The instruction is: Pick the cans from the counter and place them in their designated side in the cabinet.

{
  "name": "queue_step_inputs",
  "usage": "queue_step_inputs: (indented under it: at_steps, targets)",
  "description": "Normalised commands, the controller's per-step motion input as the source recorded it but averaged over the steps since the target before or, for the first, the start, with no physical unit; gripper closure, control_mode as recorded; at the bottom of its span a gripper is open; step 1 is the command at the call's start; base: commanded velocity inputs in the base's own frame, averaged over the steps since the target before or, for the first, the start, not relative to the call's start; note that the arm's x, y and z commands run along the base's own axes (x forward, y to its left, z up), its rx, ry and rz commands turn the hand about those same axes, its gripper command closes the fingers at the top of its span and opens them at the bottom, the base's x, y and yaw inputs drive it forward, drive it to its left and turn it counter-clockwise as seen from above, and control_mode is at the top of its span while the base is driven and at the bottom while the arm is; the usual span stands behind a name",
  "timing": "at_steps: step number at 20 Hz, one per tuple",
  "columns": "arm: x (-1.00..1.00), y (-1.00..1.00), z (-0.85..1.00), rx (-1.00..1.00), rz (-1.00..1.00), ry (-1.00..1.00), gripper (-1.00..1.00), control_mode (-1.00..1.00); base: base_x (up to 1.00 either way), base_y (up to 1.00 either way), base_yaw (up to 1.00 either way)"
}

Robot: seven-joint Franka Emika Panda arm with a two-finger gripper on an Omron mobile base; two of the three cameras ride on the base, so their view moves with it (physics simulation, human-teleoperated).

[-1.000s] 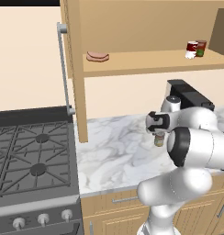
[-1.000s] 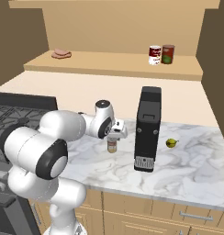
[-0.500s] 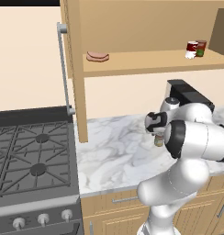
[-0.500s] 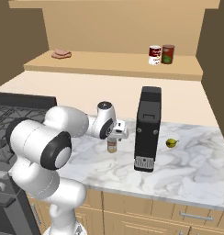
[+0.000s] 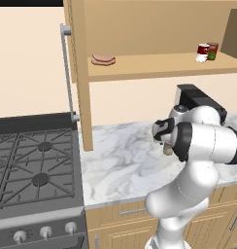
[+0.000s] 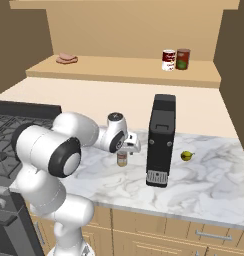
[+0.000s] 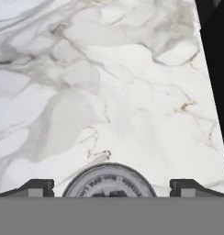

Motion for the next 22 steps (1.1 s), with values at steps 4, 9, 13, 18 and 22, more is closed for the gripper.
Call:
queue_step_inputs:
  at_steps: [4, 9, 13, 18, 22]
  targets:
    - [0.04, -0.02, -0.12, 0.0, 0.0, 0.0, -1.0, -1.0, 0.0, 0.0, 0.0]
    - [0.0, -0.01, -0.13, 0.0, 0.0, 0.0, 1.0, -1.0, 0.0, 0.0, 0.0]
    - [0.0, -0.02, -0.09, 0.0, 0.0, 0.0, 1.0, -1.0, 0.0, 0.0, 0.0]
    - [0.0, 0.0, -0.04, 0.0, 0.0, 0.01, 1.0, -1.0, 0.0, 0.0, 0.0]
    - [0.0, 0.0, -0.02, 0.0, 0.0, -0.02, 1.0, -1.0, 0.0, 0.0, 0.0]
